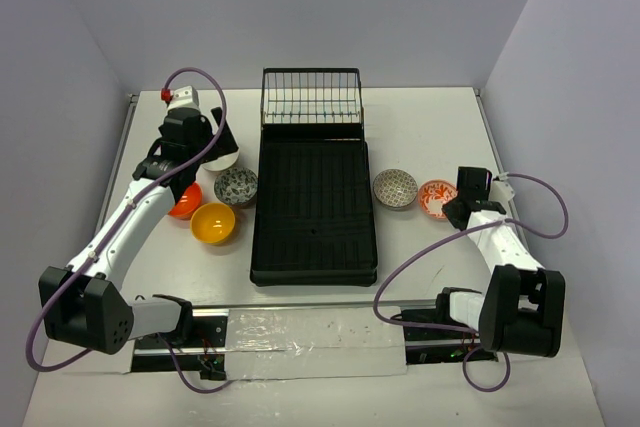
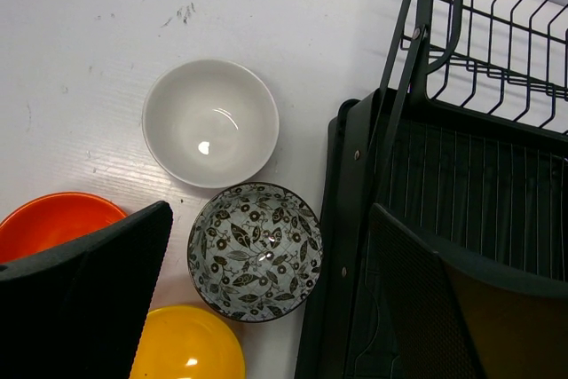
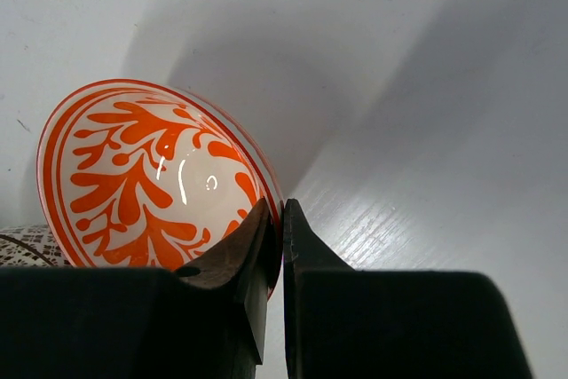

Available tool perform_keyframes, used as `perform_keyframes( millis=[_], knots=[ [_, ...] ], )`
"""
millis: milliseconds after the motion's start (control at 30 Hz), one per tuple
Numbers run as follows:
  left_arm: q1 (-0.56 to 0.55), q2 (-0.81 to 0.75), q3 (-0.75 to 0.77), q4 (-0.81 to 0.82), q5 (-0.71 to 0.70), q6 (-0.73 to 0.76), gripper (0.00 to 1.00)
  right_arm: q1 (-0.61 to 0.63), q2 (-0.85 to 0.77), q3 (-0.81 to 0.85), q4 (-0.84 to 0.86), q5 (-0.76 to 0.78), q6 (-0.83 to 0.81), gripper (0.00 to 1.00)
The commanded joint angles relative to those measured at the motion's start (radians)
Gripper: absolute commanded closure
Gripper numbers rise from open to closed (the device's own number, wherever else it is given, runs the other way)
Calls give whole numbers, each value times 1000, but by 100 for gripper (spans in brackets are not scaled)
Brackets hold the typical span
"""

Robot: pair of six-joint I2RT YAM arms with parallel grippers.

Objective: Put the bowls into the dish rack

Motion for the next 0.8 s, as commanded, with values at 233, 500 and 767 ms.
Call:
perform_keyframes(
  millis=[233,500,767],
  knots=[
    [-18,-51,6,44,-19,44,5,-8,-142,76,-42,78,19,100],
    [-20,-80,-4,62,-27,63,5,-7,-238,184,-39,10,-31,100],
    [-24,-107,-11,93,-13,124,8,86,-173,361,-76,-182,-143,100]
  ],
)
